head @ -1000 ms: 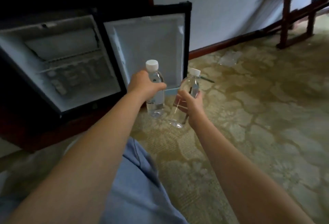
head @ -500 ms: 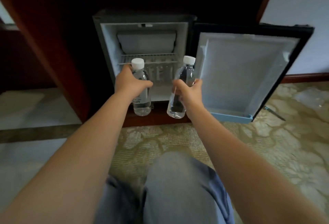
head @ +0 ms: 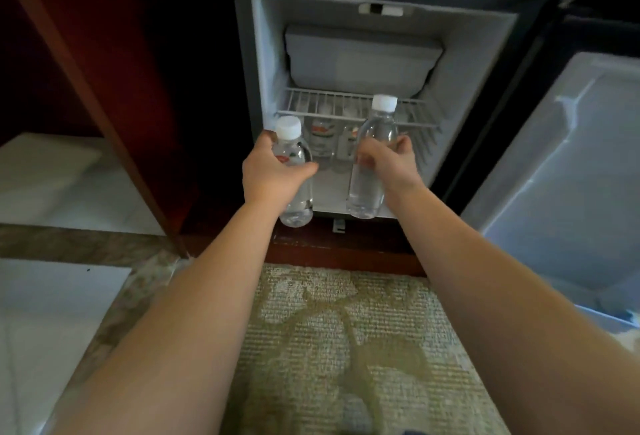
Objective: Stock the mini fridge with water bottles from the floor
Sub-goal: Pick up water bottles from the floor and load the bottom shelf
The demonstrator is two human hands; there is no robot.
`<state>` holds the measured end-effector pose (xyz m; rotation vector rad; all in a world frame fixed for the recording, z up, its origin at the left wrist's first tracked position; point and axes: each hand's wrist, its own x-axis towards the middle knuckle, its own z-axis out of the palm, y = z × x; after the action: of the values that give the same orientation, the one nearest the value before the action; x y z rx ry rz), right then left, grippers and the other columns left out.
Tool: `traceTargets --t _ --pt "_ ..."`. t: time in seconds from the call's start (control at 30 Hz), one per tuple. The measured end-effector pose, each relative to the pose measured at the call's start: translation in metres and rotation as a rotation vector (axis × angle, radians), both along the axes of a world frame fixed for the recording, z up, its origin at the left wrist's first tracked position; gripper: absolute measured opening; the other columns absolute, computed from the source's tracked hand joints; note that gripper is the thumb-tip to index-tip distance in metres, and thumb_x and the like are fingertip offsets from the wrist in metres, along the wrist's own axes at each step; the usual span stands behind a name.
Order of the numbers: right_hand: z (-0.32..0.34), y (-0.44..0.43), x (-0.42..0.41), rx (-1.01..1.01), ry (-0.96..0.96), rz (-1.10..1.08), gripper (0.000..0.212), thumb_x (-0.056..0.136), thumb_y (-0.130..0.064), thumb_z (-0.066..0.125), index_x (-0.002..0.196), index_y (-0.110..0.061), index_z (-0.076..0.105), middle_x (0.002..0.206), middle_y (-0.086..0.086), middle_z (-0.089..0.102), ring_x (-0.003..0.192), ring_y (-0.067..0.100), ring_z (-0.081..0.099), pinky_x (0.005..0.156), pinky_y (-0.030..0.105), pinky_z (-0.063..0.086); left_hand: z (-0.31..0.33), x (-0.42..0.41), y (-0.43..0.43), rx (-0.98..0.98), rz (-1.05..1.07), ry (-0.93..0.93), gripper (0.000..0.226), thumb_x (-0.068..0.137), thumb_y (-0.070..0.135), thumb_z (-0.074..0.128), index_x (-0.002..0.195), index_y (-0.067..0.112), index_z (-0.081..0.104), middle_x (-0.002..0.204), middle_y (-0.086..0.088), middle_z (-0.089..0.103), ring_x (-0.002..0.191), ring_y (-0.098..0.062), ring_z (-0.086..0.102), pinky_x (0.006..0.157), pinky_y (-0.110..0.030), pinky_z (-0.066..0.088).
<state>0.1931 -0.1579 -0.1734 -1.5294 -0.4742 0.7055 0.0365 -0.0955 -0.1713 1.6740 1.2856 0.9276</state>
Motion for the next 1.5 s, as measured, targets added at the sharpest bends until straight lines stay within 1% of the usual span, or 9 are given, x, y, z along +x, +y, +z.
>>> traceTargets --t 0.13,0.33,0.5,0.63,0.83,0.97,1.07,1.23,1.5 --pt "-0.050 0.031 0.010 -0.039 0.003 0.022 0.043 0.074 -0.012 0.072 0.111 -0.021 0.052 0.097 -0.002 0.061 0.091 0.015 0.059 0.082 0.033 0.050 -0.031 0.021 0.031 0.029 0.000 0.010 0.061 0.066 0.028 0.081 0.119 0.021 0.052 0.101 0.005 0.062 0.091 -0.011 0.059 0.073 -0.022 0.040" --pt "-0.095 0.079 0.028 -0.112 0.021 0.027 0.075 0.069 -0.017 0.074 0.136 -0.031 0.043 0.127 -0.001 0.058 0.114 0.023 0.057 0.099 0.044 0.048 -0.065 0.044 0.062 0.055 -0.014 0.061 0.058 0.064 0.030 0.083 0.114 0.019 0.054 0.100 0.007 0.062 0.091 -0.010 0.058 0.076 -0.022 0.041" --pt "-0.119 0.105 0.037 -0.134 -0.015 0.044 0.068 0.073 -0.014 0.070 0.134 -0.030 0.044 0.126 -0.003 0.056 0.113 0.020 0.055 0.095 0.040 0.049 -0.086 0.058 0.075 0.040 -0.031 0.047 0.055 0.064 0.030 0.083 0.110 0.019 0.055 0.097 0.009 0.059 0.091 -0.009 0.057 0.075 -0.022 0.040" --pt "-0.133 0.121 0.039 -0.086 -0.033 0.092 0.060 0.073 -0.003 0.066 0.127 -0.025 0.052 0.119 -0.002 0.061 0.109 0.017 0.056 0.080 0.028 0.046 -0.099 0.066 0.087 0.016 -0.018 -0.015 0.065 0.062 0.030 0.085 0.118 0.019 0.054 0.099 0.011 0.059 0.093 -0.007 0.057 0.078 -0.020 0.040" --pt "-0.152 0.130 0.043 -0.017 -0.052 0.090 0.057 0.079 -0.004 0.066 0.127 -0.031 0.051 0.124 -0.003 0.060 0.110 0.014 0.056 0.087 0.029 0.049 -0.120 0.063 0.104 0.015 -0.018 0.022 0.057 0.064 0.026 0.083 0.112 0.020 0.055 0.101 0.008 0.064 0.092 -0.009 0.060 0.077 -0.021 0.043" --pt "-0.167 0.130 0.043 -0.050 -0.054 0.082 0.081 0.070 -0.007 0.077 0.140 -0.023 0.040 0.133 0.002 0.053 0.119 0.019 0.053 0.097 0.037 0.049 -0.121 0.058 0.108 0.049 -0.026 0.048 0.057 0.063 0.028 0.083 0.113 0.020 0.056 0.100 0.010 0.062 0.091 -0.008 0.059 0.077 -0.020 0.042" --pt "-0.177 0.132 0.038 -0.193 -0.203 0.007 0.094 0.061 -0.023 0.088 0.140 -0.024 0.037 0.136 0.001 0.047 0.121 0.019 0.051 0.099 0.039 0.048 -0.124 0.056 0.108 0.051 -0.033 0.058 0.058 0.064 0.028 0.083 0.114 0.021 0.056 0.101 0.010 0.062 0.092 -0.007 0.058 0.078 -0.020 0.041" --pt "-0.185 0.135 0.033 -0.377 -0.443 -0.031 0.078 0.075 -0.032 0.080 0.139 -0.019 0.037 0.134 0.004 0.043 0.113 0.022 0.055 0.081 0.028 0.045 -0.128 0.053 0.110 0.039 -0.021 0.050 0.058 0.063 0.029 0.084 0.112 0.020 0.056 0.103 0.006 0.066 0.095 -0.012 0.062 0.080 -0.023 0.046" --pt "-0.182 0.163 0.039 -0.248 -0.351 -0.018 0.057 0.081 -0.013 0.074 0.128 -0.010 0.044 0.122 0.006 0.060 0.107 0.022 0.062 0.080 0.029 0.049 -0.127 0.052 0.110 0.036 -0.004 0.026 0.063 0.063 0.027 0.085 0.118 0.019 0.055 0.107 0.004 0.067 0.100 -0.014 0.063 0.089 -0.029 0.050"
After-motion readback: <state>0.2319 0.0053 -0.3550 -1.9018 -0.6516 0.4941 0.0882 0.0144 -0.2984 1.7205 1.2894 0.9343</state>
